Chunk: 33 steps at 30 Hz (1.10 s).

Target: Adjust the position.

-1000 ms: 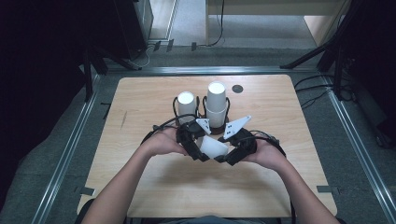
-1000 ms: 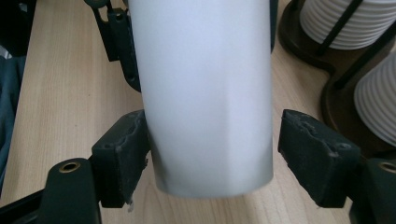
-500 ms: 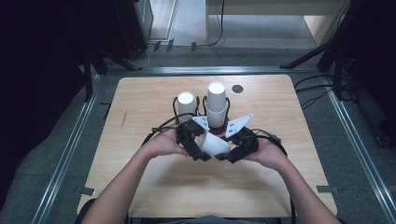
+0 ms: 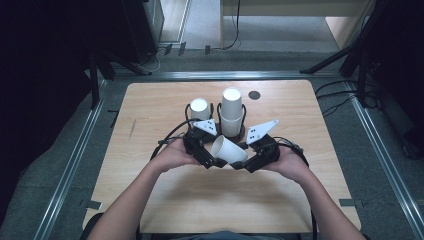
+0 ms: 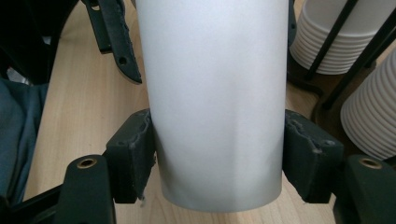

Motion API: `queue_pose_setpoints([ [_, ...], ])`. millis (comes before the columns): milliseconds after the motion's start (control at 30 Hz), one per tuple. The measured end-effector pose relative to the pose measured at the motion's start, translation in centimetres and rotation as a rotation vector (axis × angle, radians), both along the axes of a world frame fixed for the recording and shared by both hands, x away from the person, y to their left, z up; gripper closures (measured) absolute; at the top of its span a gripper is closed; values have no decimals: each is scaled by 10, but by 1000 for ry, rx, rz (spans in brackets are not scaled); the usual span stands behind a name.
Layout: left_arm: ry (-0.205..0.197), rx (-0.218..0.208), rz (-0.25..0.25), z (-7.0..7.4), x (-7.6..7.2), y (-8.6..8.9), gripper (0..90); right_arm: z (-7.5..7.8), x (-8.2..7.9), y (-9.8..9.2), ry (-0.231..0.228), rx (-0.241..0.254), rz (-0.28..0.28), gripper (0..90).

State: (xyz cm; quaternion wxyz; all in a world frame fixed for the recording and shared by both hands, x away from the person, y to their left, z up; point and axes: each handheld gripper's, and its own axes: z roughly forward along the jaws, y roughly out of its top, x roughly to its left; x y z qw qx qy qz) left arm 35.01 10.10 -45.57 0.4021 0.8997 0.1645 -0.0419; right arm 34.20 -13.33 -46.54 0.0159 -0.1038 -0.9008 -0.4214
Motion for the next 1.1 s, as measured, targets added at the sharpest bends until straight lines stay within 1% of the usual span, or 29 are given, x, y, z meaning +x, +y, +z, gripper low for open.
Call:
queue_pose_setpoints([
  [100,11,-43,14,1,-1,2,58,1,0,0,9,26,1,324],
  [167,12,-57,19,1,-1,2,64,2,0,1,15,44,2,323],
  [200,22,-72,21,1,0,2,64,2,0,1,22,52,3,324],
  [233,22,-88,25,1,-1,3,66,2,0,1,25,58,6,323],
  [267,28,-106,22,1,-1,3,101,2,0,1,26,62,7,324],
  [300,24,-118,21,1,-1,3,135,2,0,1,31,60,2,323],
  [333,25,-124,19,1,-2,3,154,2,0,1,35,64,1,324],
  [400,19,-121,14,1,-2,2,168,1,0,1,34,60,4,324],
  [433,22,-124,9,2,-2,3,179,1,0,1,35,57,8,324],
  [467,12,-123,3,2,-3,3,191,1,0,1,34,52,10,325],
  [500,10,-123,-3,3,-4,3,203,0,0,2,26,50,11,325],
  [533,5,-118,-12,4,-4,3,216,0,-1,2,30,45,15,324],
  [600,7,-109,-19,6,-4,2,225,-1,-1,2,33,44,16,321],
  [667,8,-102,-20,6,-4,2,227,-1,0,3,54,42,18,315],
  [733,10,-94,-21,7,-4,2,232,-1,0,3,52,32,15,282],
  [767,1,-88,-23,8,-4,3,234,-1,0,4,52,29,11,261],
  [833,0,-85,-24,10,-3,4,237,-1,0,3,46,25,4,236],
  [867,-6,-78,-19,12,-3,5,237,-1,0,3,44,23,-5,233],
  [967,-4,-54,-23,16,-1,6,237,-2,1,3,37,15,-18,228],
  [1033,-19,-23,-27,19,1,6,237,-3,2,4,28,9,-23,229],
  [1067,-12,-12,-24,20,2,6,238,-3,2,4,30,6,-24,228],
  [1100,-24,8,-28,21,2,6,238,-4,2,5,20,3,-24,228],
])
